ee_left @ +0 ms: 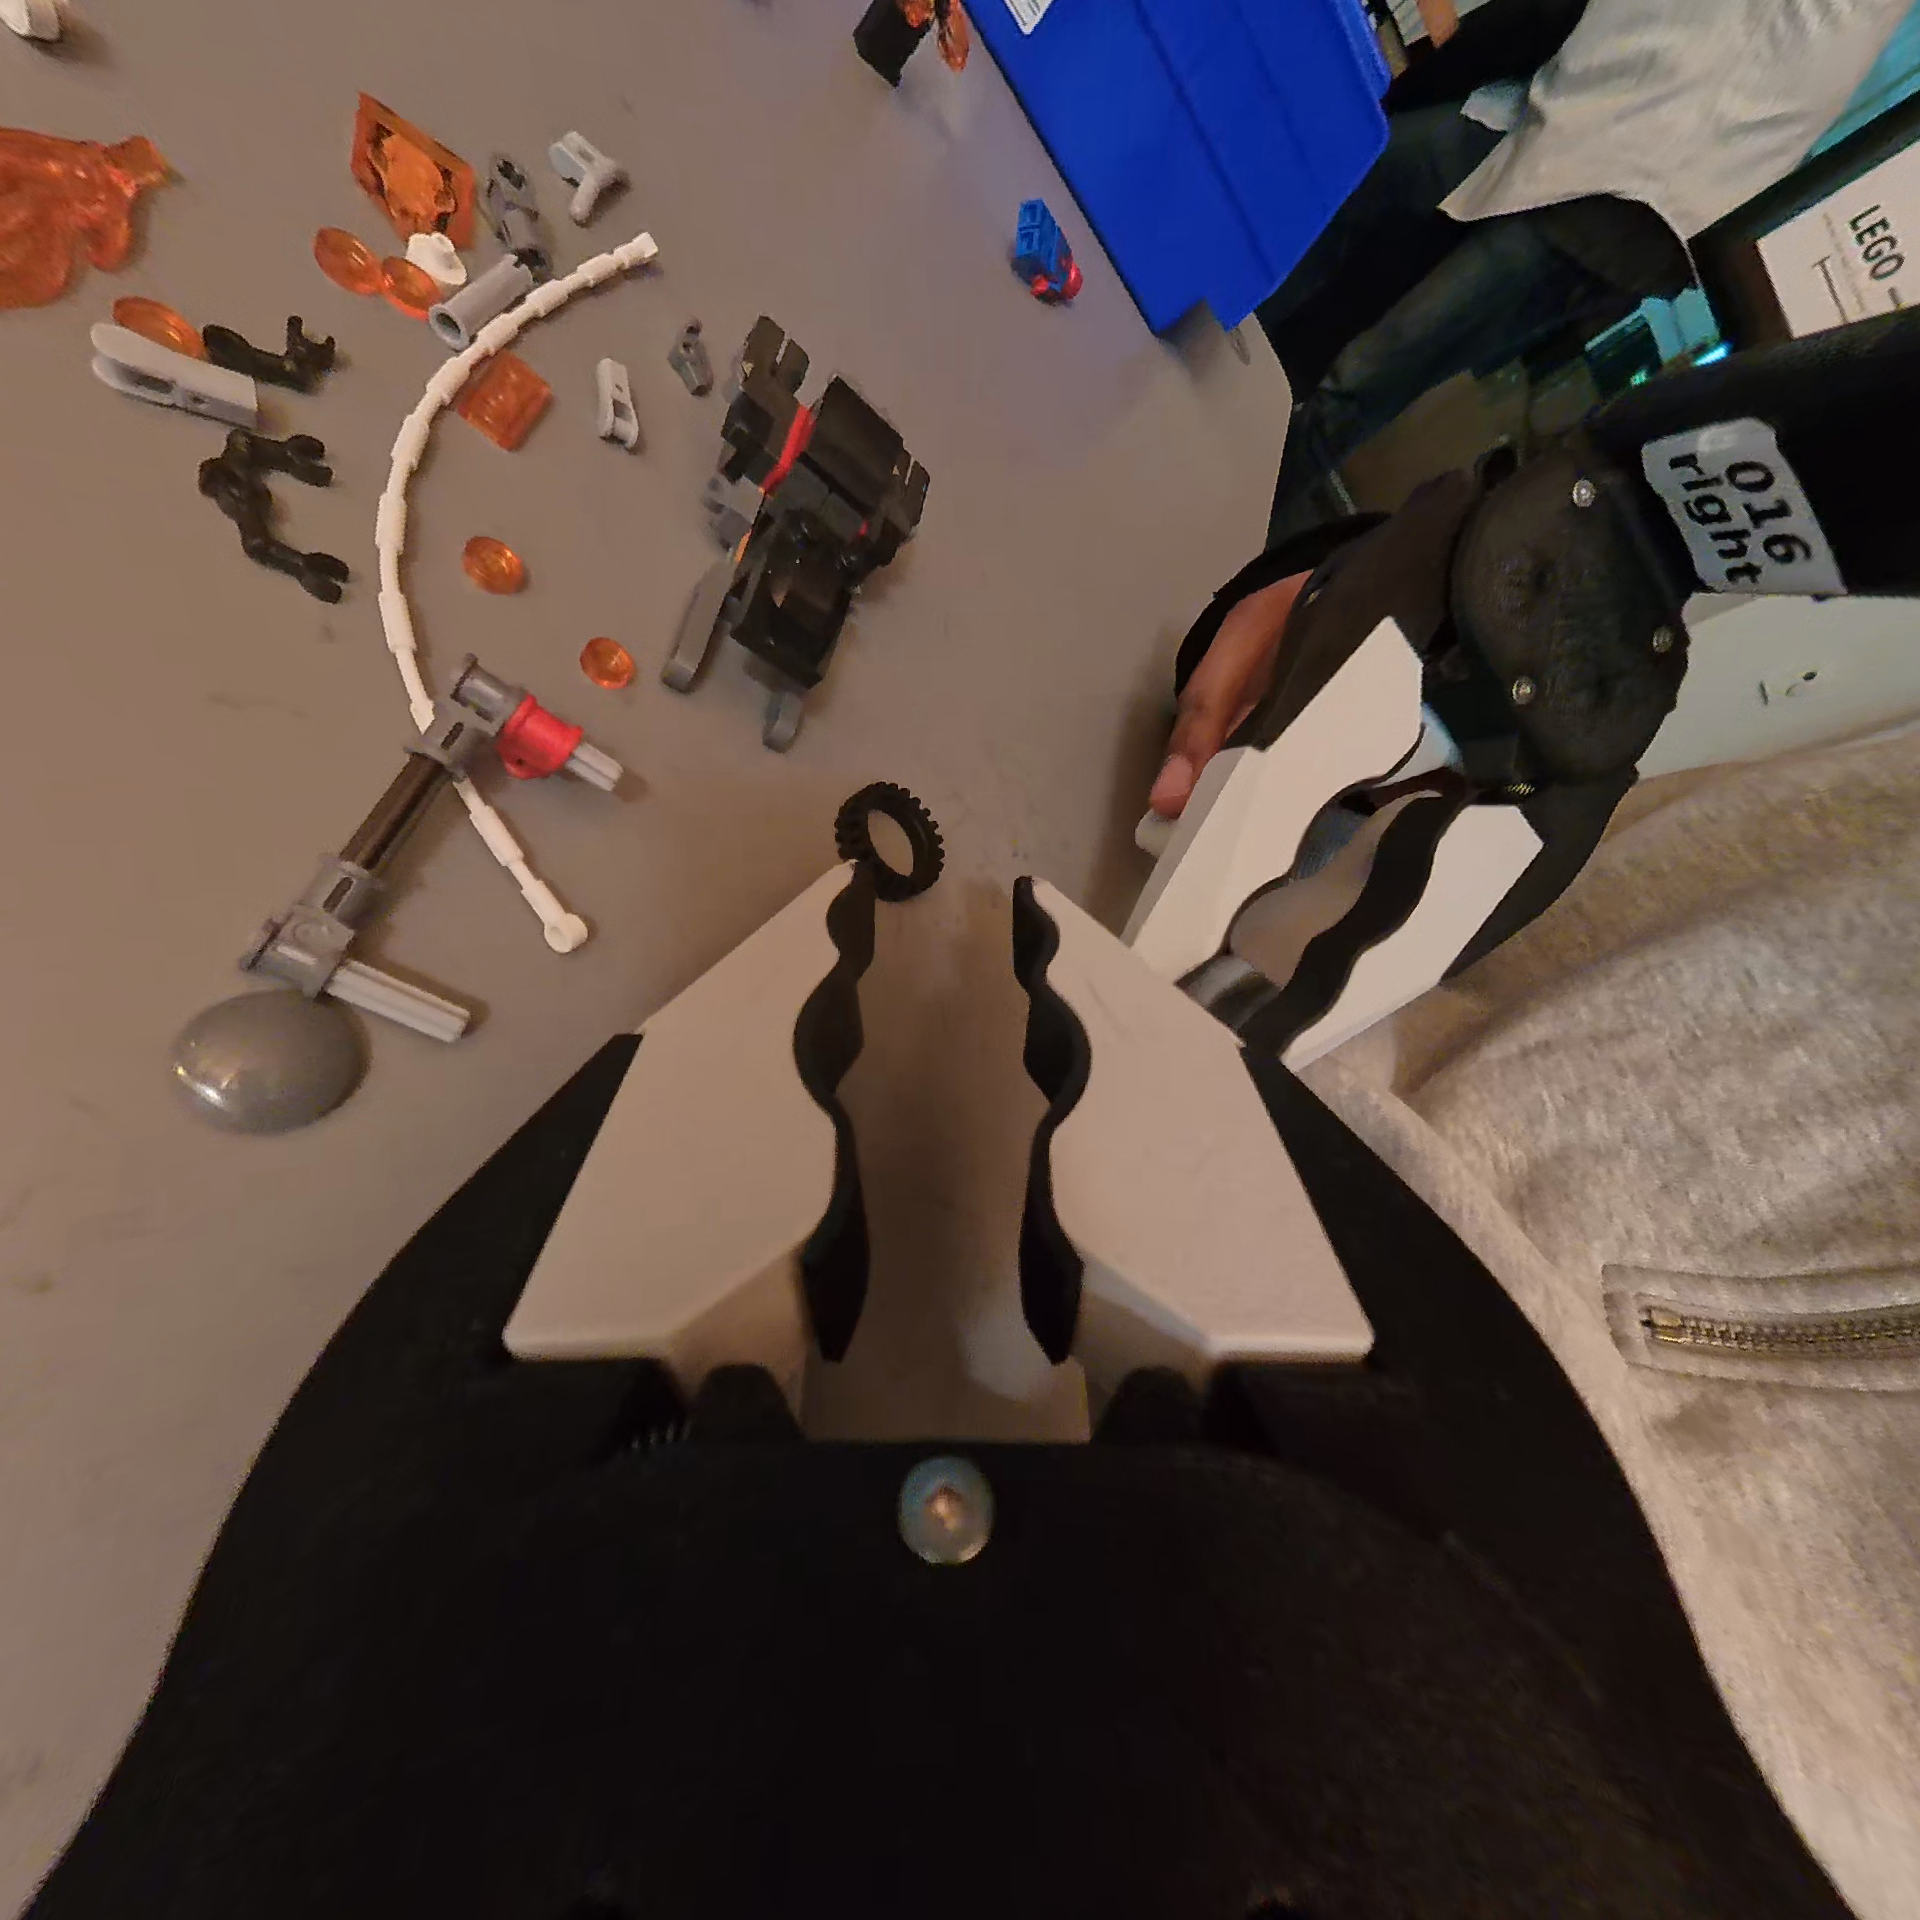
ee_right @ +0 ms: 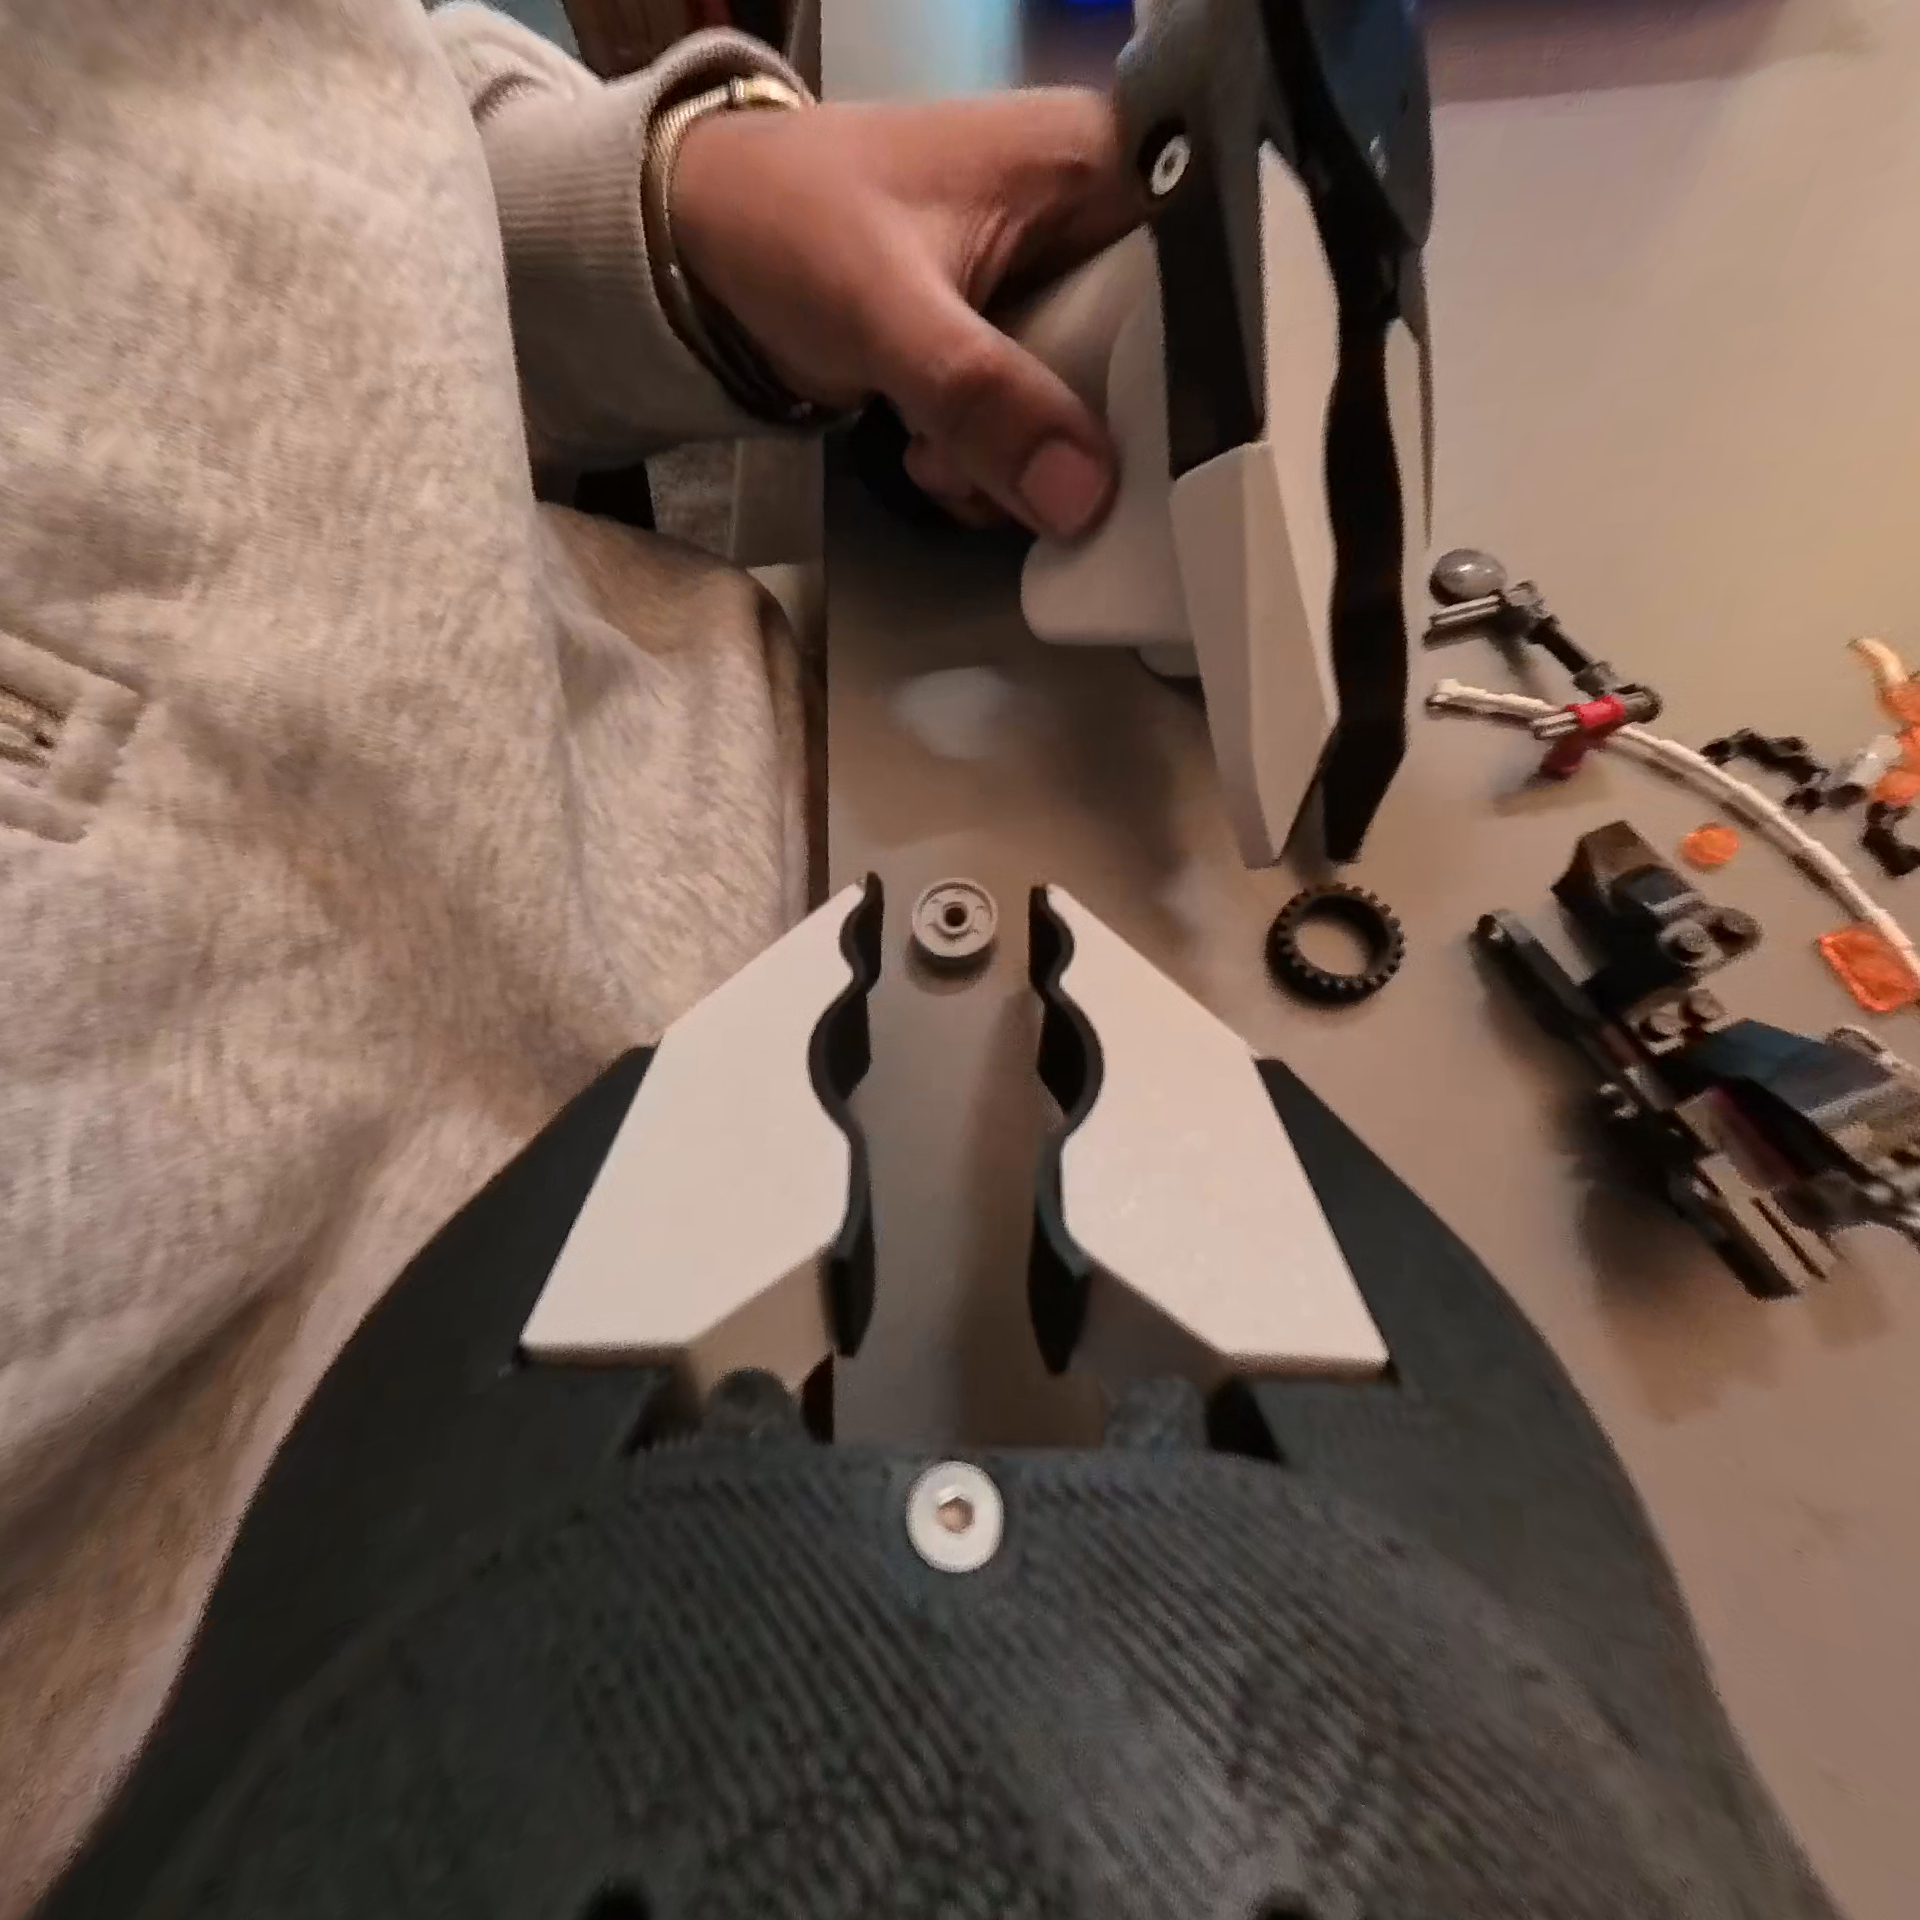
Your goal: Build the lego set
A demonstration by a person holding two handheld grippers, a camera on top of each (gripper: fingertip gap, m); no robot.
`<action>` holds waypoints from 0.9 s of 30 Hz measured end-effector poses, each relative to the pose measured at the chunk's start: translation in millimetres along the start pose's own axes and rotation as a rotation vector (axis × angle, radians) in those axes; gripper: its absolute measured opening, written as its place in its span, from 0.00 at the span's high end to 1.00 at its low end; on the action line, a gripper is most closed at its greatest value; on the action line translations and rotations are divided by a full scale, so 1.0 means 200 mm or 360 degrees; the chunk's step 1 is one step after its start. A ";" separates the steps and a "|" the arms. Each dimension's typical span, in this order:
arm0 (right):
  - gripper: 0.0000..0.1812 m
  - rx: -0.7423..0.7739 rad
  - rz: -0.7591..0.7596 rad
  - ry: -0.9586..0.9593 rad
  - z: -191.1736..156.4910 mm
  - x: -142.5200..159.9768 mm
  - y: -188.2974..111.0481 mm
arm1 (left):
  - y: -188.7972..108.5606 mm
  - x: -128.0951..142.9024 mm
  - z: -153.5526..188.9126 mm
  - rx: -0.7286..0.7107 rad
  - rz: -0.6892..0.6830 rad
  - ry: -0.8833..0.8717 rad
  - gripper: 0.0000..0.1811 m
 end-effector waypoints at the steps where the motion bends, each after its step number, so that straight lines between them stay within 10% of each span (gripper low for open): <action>1: 0.85 -0.0006 -0.0035 -0.0005 0.00 0.01 0.01 | 0.00 0.00 0.00 0.0002 0.0002 -0.0001 0.86; 27: 0.92 0.0543 0.0011 0.0133 0.30 0.05 -0.19 | 0.10 0.06 0.13 0.0197 -0.0132 0.0131 0.77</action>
Point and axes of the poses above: each gripper's, where its closed fingertips meet, y out along the fingers, x out of its underside, z = x × y across the jaws, the point moved 5 cm from there along -y, back along the fingers, and after that the axes turned 13 degrees about z, right-handed, at the moved point
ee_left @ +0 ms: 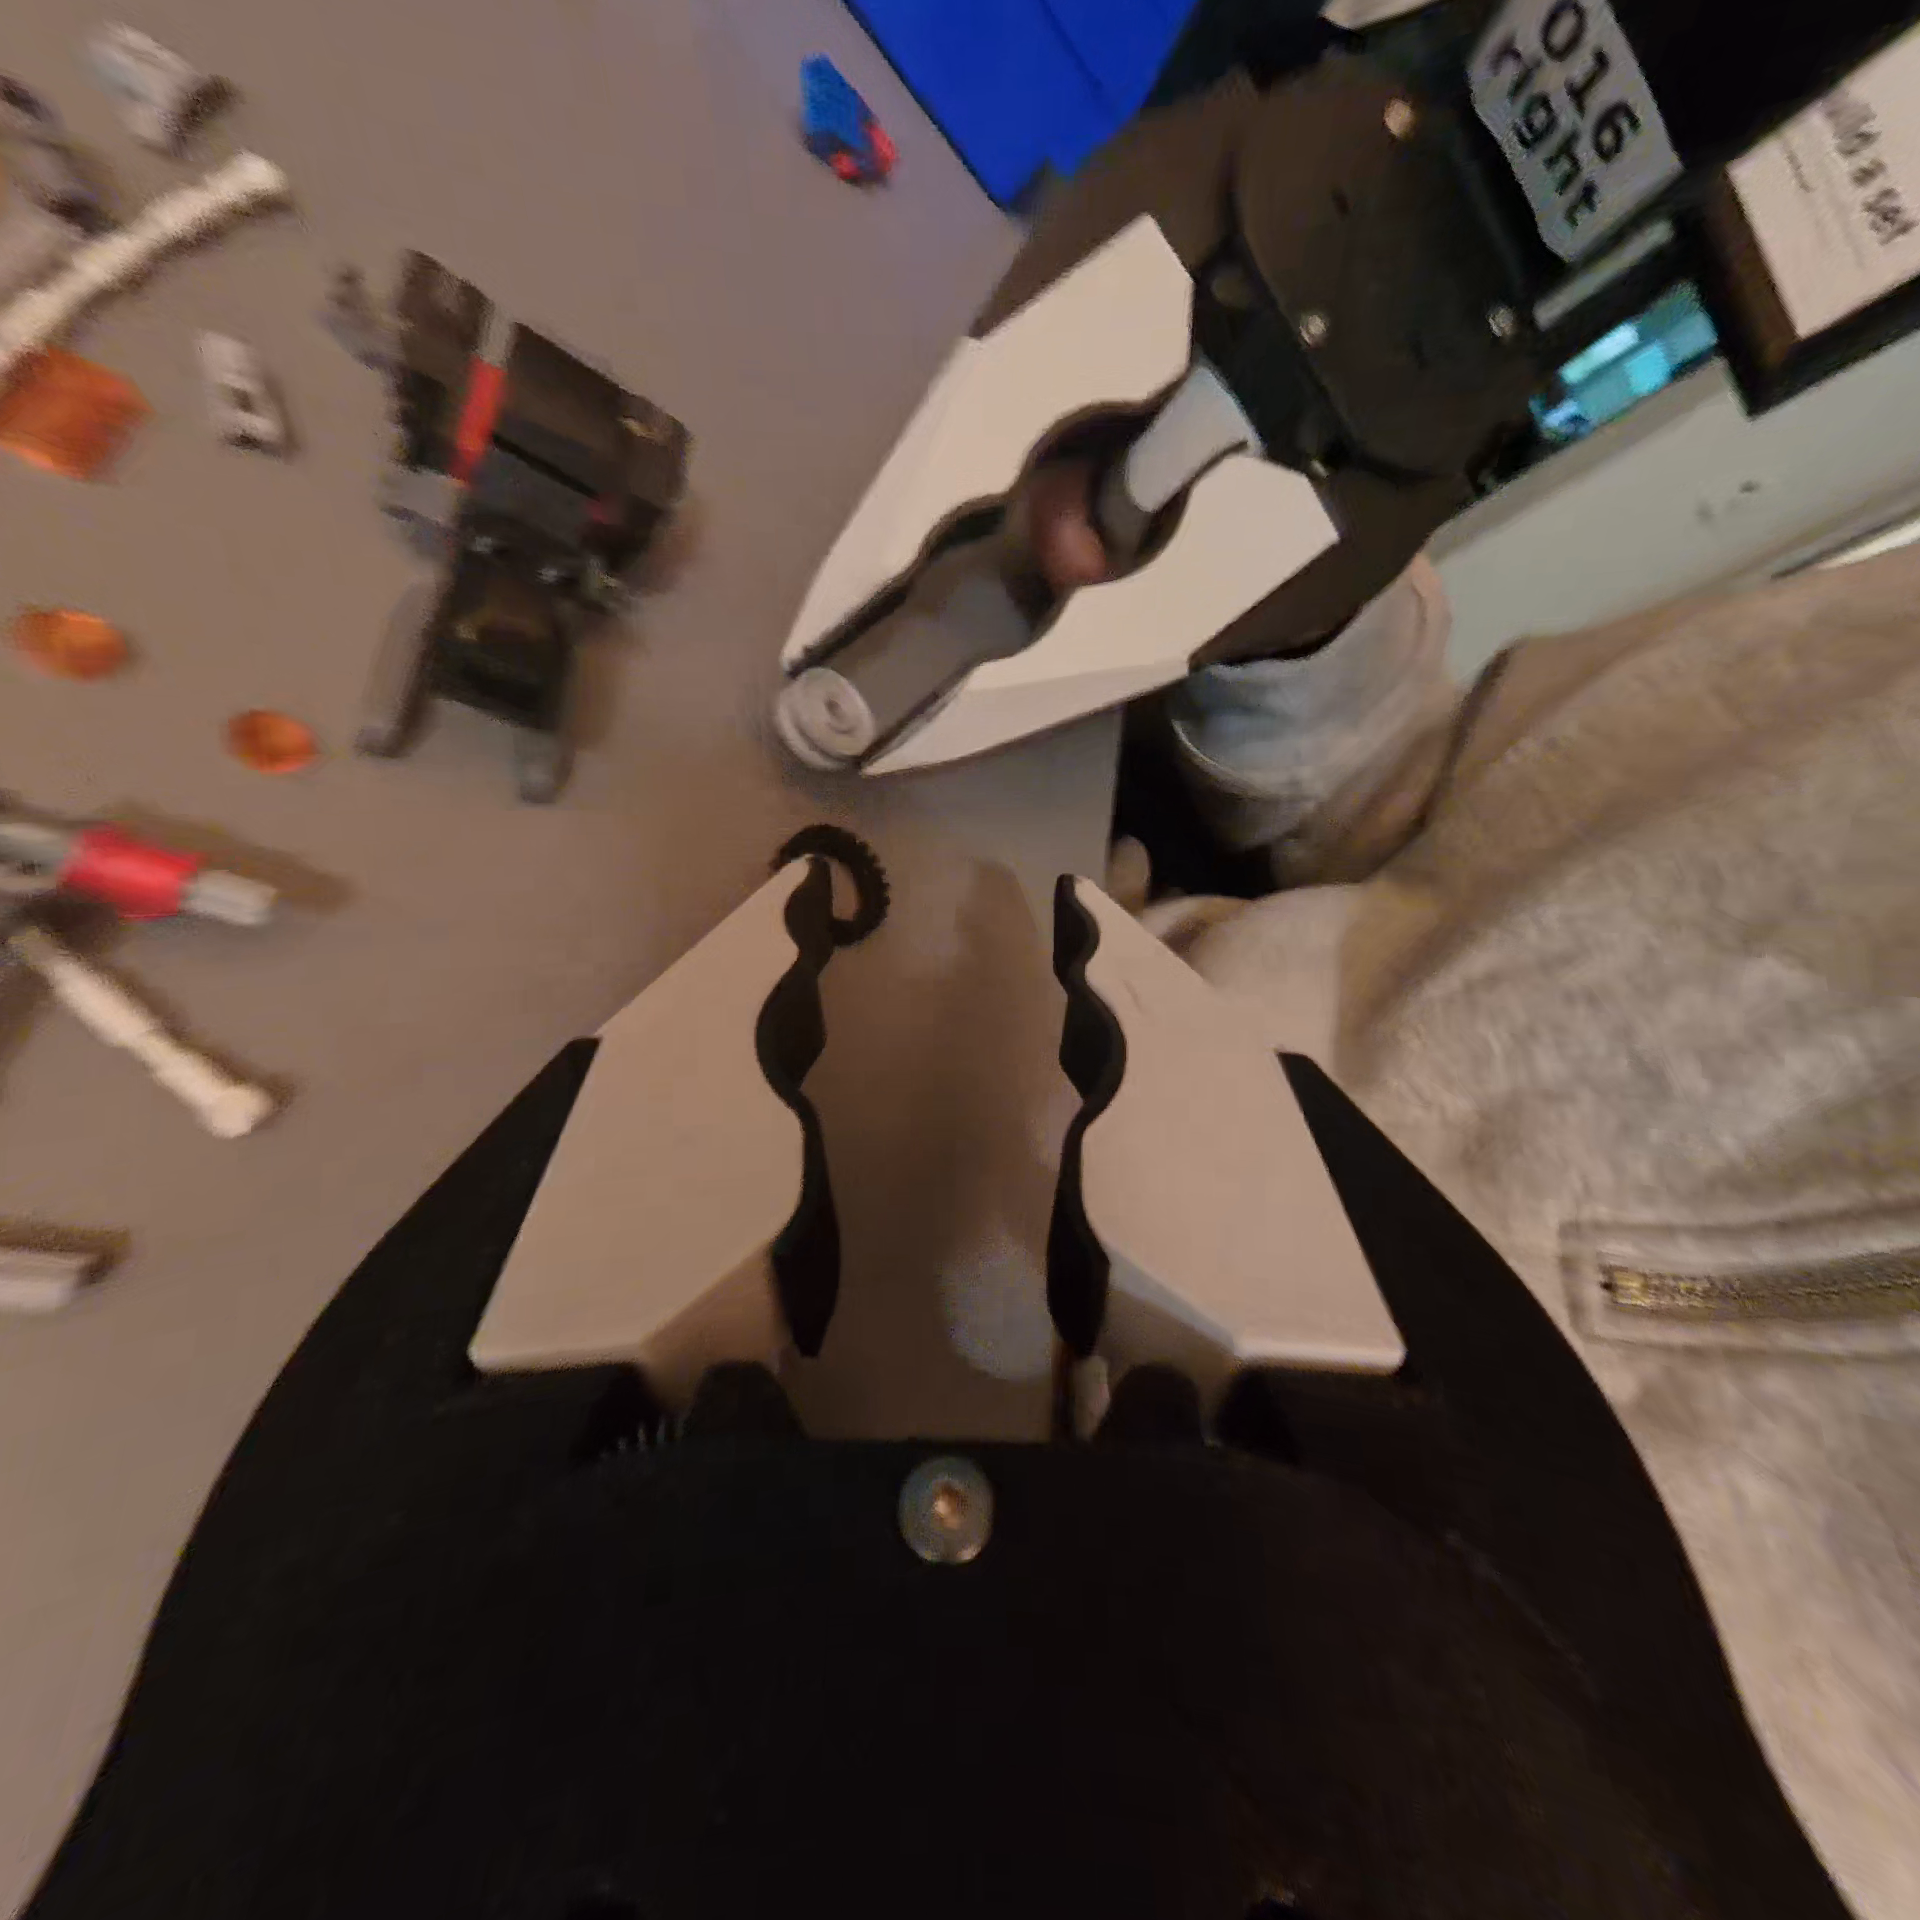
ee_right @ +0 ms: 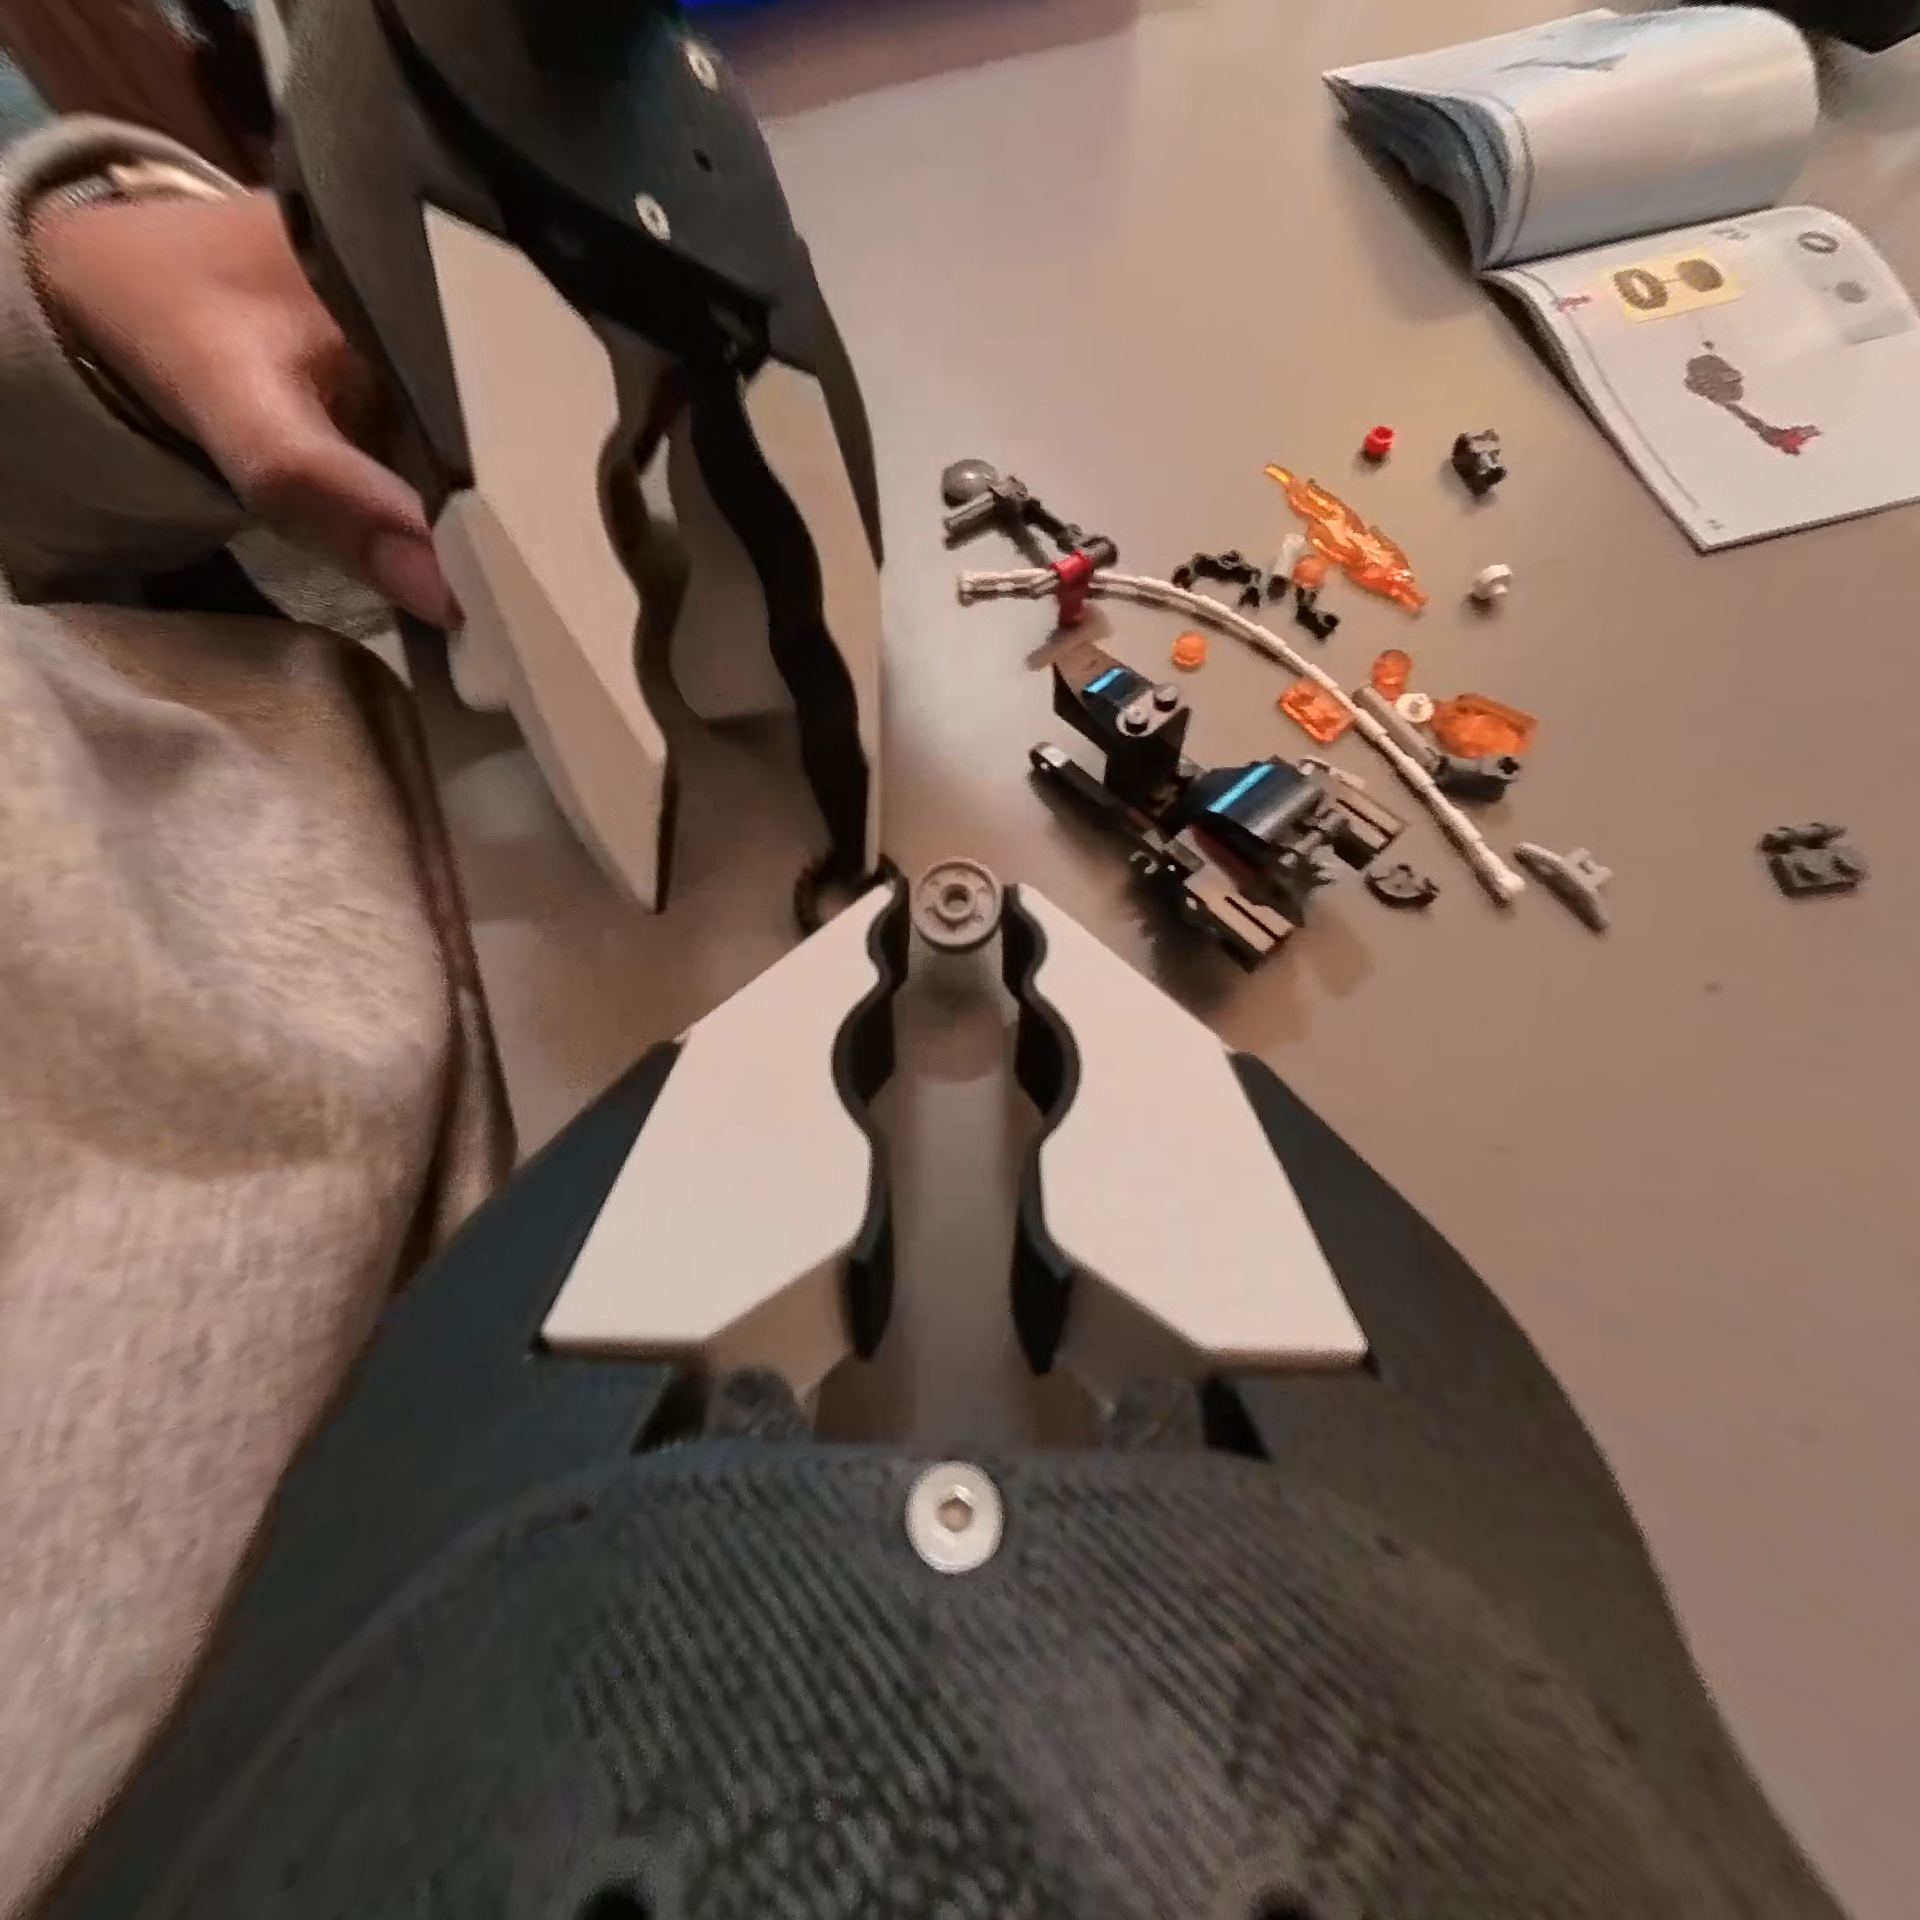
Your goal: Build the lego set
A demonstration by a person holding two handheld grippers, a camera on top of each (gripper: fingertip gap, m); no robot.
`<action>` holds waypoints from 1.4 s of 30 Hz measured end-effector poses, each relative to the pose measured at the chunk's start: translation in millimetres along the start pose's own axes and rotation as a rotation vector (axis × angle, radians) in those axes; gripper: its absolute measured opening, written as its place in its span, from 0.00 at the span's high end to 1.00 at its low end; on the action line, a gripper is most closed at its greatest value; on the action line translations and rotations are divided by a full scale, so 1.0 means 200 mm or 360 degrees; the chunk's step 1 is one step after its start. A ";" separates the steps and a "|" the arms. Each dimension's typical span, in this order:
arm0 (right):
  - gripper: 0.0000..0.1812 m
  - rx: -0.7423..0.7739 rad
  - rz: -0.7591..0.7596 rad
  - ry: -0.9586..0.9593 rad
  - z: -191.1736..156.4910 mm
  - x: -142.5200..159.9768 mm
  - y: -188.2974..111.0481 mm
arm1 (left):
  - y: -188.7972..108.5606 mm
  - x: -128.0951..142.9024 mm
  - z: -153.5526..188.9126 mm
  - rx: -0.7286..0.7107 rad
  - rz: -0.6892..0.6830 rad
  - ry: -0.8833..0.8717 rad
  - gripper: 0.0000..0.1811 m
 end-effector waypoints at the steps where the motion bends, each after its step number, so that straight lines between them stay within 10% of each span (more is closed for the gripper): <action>1: 0.91 -0.0034 0.0013 0.0023 -0.01 -0.01 0.00 | 0.01 0.01 0.01 0.0021 -0.0018 0.0006 0.76; 42: 0.91 -0.0292 -0.0359 -0.0038 -0.09 0.00 0.09 | -0.03 0.03 0.01 -0.0121 0.0037 0.0052 0.76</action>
Point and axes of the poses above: each gripper's, where its closed fingertips meet, y out along the fingers, x out of its underside, z = x × y across the jaws, the point moved 5 cm from there along -y, back along the fingers, and after that the axes turned 13 degrees about z, right-handed, at the moved point
